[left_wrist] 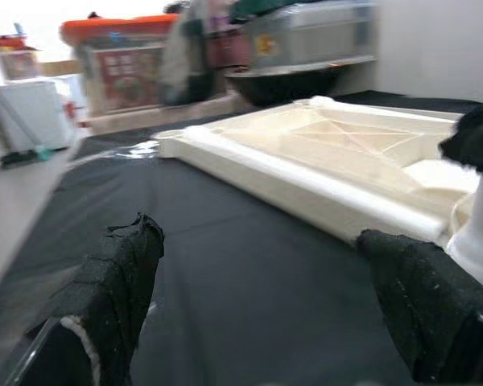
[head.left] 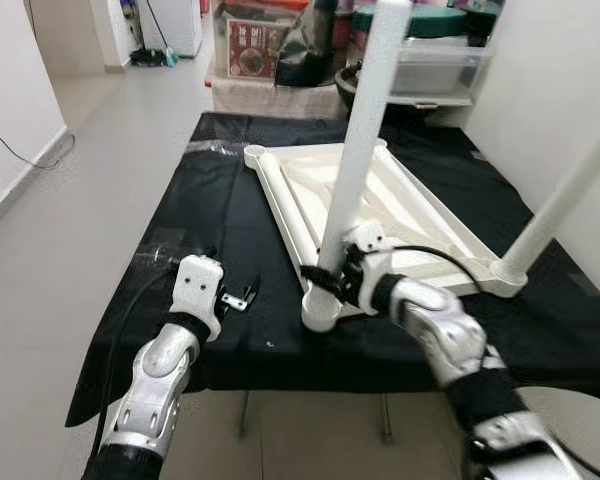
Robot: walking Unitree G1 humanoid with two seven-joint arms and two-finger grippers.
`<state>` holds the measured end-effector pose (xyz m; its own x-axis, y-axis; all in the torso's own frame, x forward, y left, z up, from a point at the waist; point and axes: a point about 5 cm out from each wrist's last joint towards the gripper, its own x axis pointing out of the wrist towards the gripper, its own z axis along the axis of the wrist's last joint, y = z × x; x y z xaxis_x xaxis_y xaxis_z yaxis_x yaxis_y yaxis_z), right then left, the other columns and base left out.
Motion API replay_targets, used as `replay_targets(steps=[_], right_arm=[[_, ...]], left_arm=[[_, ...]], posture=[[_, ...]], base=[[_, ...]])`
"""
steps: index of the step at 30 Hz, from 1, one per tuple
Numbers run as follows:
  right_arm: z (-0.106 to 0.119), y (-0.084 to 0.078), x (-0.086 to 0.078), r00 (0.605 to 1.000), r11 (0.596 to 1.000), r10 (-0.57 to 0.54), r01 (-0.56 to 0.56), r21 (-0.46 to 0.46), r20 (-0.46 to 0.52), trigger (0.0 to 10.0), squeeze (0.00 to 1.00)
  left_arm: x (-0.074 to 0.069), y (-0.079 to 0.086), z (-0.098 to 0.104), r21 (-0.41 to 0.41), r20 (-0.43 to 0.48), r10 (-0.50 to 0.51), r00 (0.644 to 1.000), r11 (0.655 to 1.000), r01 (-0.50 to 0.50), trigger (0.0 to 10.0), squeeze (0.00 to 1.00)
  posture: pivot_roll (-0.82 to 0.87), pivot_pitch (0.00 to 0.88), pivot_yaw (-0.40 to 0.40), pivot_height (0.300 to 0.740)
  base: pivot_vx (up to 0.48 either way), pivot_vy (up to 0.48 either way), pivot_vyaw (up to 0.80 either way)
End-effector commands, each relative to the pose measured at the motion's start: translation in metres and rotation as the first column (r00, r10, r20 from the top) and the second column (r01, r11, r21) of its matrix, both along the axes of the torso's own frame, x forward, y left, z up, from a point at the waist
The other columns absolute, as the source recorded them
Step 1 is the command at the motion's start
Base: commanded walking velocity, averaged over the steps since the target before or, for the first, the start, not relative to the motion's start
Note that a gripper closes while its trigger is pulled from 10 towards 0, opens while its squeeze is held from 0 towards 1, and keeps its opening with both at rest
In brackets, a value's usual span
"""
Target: Building children table
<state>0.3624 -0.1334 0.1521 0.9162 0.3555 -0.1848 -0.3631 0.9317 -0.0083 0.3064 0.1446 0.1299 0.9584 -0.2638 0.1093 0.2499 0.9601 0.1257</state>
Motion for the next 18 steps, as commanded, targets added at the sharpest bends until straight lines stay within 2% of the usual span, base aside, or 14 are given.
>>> replay_targets(steps=[1, 2, 3, 4, 5, 6, 7, 8, 9, 10, 11, 16, 17, 18], right_arm=[[-0.018, -0.034, 0.0, 0.952, 0.955, -0.294, 0.291, -0.047, -0.083, 0.0, 0.0], [-0.018, -0.034, 0.0, 0.952, 0.955, -0.294, 0.291, -0.047, -0.083, 0.0, 0.0], [-0.02, -0.036, -0.002, 0.897, 0.902, -0.431, 0.432, -0.009, -0.097, 0.0, 0.0], [-0.019, -0.027, -0.006, 0.856, 0.859, -0.506, 0.511, 0.027, -0.106, 0.0, 0.0], [-0.015, -0.015, -0.01, 0.844, 0.843, -0.528, 0.534, 0.058, -0.099, 0.0, 0.0], [-0.015, -0.015, -0.01, 0.844, 0.843, -0.528, 0.534, 0.058, -0.099, 0.0, 0.0], [-0.009, 0.001, -0.014, 0.856, 0.852, -0.511, 0.517, 0.08, -0.08, 0.0, 0.0], [-0.009, 0.001, -0.014, 0.856, 0.852, -0.511, 0.517, 0.08, -0.08, 0.0, 0.0], [-0.002, 0.024, -0.018, 0.904, 0.898, -0.424, 0.428, 0.101, -0.061, 10.0, 0.0], [0.009, 0.041, -0.024, 0.947, 0.936, -0.321, 0.319, 0.148, -0.008, 10.0, 0.0], [0.018, 0.049, -0.028, 0.967, 0.957, -0.253, 0.244, 0.159, 0.04, 10.0, 1.0], [0.032, 0.048, -0.026, 0.975, 0.972, -0.191, 0.171, 0.162, 0.117, 10.0, 1.0], [0.042, 0.042, -0.023, 0.976, 0.979, -0.15, 0.125, 0.161, 0.16, 10.0, 0.47], [0.049, 0.039, -0.021, 0.975, 0.982, -0.122, 0.091, 0.163, 0.188, 10.0, 0.47]], left_arm=[[0.0, 0.003, -0.003, 0.008, -0.015, 0.004, 1.0, 1.0, -0.004, 10.0, 0.0], [0.0, 0.003, -0.003, 0.008, -0.015, 0.004, 1.0, 1.0, -0.004, 10.0, 0.0], [0.001, 0.003, -0.004, 0.008, -0.018, 0.004, 1.0, 1.0, -0.004, 10.0, 0.0], [0.002, 0.0, -0.005, 0.007, -0.019, -0.003, 1.0, 1.0, 0.004, 10.0, 0.0], [0.002, -0.004, -0.004, 0.005, -0.018, -0.014, 1.0, 1.0, 0.014, 10.0, 0.0], [0.002, -0.004, -0.004, 0.005, -0.018, -0.014, 1.0, 1.0, 0.014, 10.0, 0.0], [0.002, -0.007, -0.003, 0.004, -0.016, -0.027, 1.0, 1.0, 0.027, 10.0, 0.0], [0.002, -0.007, -0.003, 0.004, -0.016, -0.027, 1.0, 1.0, 0.027, 10.0, 0.0], [0.002, -0.009, -0.002, 0.007, -0.013, -0.04, 0.999, 0.999, 0.04, 10.0, 0.0], [0.003, -0.009, -0.002, 0.014, -0.014, -0.046, 0.999, 0.999, 0.047, 10.0, 0.0], [0.004, -0.007, -0.002, 0.021, -0.016, -0.047, 0.999, 0.999, 0.048, 10.0, 0.0], [0.007, -0.003, 0.0, 0.028, -0.013, -0.042, 0.999, 0.999, 0.043, 10.0, 0.0], [0.009, -0.001, 0.001, 0.027, -0.006, -0.034, 0.999, 0.999, 0.035, 10.0, 0.0], [0.01, 0.0, 0.002, 0.026, -0.001, -0.029, 1.0, 0.999, 0.029, 10.0, 0.0]], posture=[[0.14, 0.0, -0.107, 0.74], [0.14, 0.0, -0.107, 0.74], [0.12, 0.0, -0.093, 0.74], [0.12, 0.0, -0.085, 0.74], [0.12, 0.0, -0.072, 0.74], [0.12, 0.0, -0.072, 0.74], [0.12, 0.0, -0.07, 0.74], [0.12, 0.0, -0.07, 0.74], [0.13, 0.0, -0.063, 0.74], [0.12, 0.0, -0.057, 0.74], [0.12, 0.0, -0.057, 0.74], [0.11, 0.0, -0.067, 0.74], [0.11, 0.0, -0.077, 0.74], [0.11, 0.0, -0.077, 0.74]], base=[[0.0, 0.0, 0.0], [0.0, 0.0, 0.0], [0.0, 0.0, 0.0], [0.0, 0.0, 0.0], [0.0, 0.0, 0.0], [0.0, 0.0, 0.0], [0.0, 0.0, 0.0], [0.0, 0.0, 0.0], [0.0, 0.0, 0.0], [0.0, 0.0, 0.0], [0.0, 0.0, 0.0], [0.0, 0.0, 0.0], [0.0, 0.0, 0.0], [0.0, 0.0, 0.0]])
